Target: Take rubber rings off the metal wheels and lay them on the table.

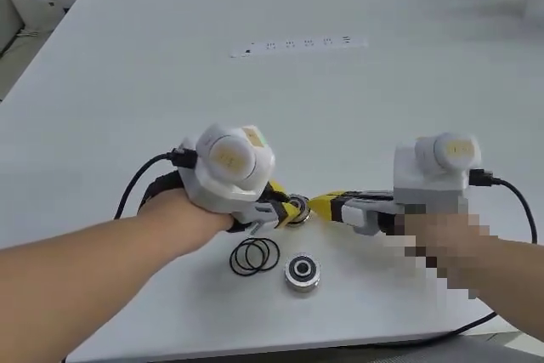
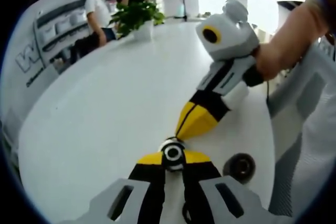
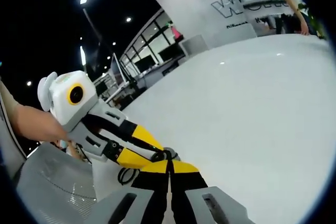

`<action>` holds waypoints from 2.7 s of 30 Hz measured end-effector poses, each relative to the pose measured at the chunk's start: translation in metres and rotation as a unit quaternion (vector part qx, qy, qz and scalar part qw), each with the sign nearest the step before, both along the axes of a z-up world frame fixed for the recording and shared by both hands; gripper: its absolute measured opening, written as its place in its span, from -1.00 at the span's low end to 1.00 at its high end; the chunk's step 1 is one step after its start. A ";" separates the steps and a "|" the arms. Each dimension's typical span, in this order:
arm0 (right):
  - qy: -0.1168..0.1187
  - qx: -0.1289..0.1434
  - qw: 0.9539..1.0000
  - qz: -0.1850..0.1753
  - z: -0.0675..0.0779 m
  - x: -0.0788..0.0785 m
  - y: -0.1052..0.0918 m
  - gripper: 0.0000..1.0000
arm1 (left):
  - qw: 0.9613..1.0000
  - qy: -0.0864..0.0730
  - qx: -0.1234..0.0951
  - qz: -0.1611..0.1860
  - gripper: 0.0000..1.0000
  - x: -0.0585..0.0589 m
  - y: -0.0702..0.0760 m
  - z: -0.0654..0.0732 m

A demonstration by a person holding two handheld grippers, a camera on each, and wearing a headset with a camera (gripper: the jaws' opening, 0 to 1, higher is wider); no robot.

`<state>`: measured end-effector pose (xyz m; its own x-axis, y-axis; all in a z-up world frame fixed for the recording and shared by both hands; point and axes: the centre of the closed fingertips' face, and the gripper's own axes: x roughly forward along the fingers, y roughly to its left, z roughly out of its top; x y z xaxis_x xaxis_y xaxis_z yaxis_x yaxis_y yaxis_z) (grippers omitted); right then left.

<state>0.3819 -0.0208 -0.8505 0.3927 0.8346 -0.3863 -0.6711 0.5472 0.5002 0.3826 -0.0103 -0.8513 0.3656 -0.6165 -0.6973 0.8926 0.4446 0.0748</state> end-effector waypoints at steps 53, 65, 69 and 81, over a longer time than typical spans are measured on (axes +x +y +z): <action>0.005 0.032 0.999 0.024 0.032 -0.015 0.015 -1.00 | 0.998 -0.004 -0.061 -0.024 -0.29 -0.024 0.011 0.044; -0.001 0.026 0.999 0.045 0.039 -0.022 0.025 -1.00 | 0.997 -0.005 -0.069 -0.025 -0.10 -0.047 0.031 0.057; -0.003 0.020 0.998 0.055 0.037 -0.022 0.028 -1.00 | 0.997 -0.004 -0.067 -0.023 -0.03 -0.053 0.041 0.057; -0.006 -0.038 0.993 0.113 0.022 -0.038 0.048 -1.00 | 0.998 0.004 -0.068 -0.001 0.06 -0.063 0.065 0.053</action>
<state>0.3439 0.0272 -0.8288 0.2035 0.8708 -0.4475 -0.7872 0.4173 0.4540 0.3200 0.0548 -0.7987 0.3591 -0.7064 -0.6100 0.8939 0.4483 0.0071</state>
